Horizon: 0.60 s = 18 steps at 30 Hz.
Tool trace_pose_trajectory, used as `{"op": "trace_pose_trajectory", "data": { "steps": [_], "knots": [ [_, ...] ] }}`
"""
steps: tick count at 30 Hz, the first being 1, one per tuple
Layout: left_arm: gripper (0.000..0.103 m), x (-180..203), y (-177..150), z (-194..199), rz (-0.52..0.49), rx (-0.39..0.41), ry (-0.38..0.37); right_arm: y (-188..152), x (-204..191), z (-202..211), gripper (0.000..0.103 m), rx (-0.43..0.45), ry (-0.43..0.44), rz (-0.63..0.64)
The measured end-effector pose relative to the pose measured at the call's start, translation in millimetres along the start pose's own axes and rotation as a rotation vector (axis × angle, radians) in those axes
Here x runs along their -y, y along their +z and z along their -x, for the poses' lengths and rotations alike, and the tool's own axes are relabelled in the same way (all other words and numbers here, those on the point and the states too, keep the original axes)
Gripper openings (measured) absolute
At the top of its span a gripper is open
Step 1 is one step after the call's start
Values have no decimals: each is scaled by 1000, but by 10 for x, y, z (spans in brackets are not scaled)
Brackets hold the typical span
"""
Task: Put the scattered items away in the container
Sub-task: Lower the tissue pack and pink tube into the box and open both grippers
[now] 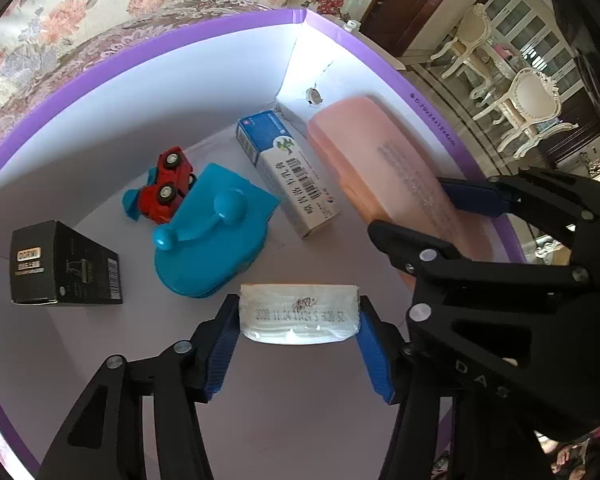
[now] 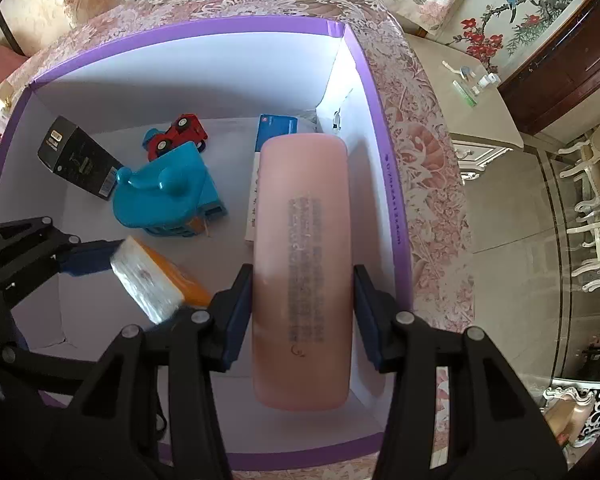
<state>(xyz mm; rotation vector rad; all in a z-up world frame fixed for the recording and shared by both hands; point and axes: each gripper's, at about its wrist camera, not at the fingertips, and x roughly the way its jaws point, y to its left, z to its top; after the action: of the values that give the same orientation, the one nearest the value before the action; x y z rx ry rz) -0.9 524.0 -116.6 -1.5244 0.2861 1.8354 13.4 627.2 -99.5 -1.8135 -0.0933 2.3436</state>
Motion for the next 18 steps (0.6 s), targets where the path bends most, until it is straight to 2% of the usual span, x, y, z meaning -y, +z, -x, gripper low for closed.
{"op": "trace_pose_trajectory", "data": {
  "steps": [4, 11, 13, 18],
  "knots": [
    [70, -22, -16, 33, 7, 23, -4, 3, 28, 7, 51, 2, 15, -13],
    [75, -47, -12, 63, 3, 47, -17, 14, 66, 29, 51, -6, 66, -33],
    [79, -4, 14, 73, -8, 55, -23, 23, 78, 26, 51, -8, 80, -39],
    [80, 97, 36, 146, -45, 78, -20, 22, 87, 68, 51, 0, 96, -53]
  ]
}}
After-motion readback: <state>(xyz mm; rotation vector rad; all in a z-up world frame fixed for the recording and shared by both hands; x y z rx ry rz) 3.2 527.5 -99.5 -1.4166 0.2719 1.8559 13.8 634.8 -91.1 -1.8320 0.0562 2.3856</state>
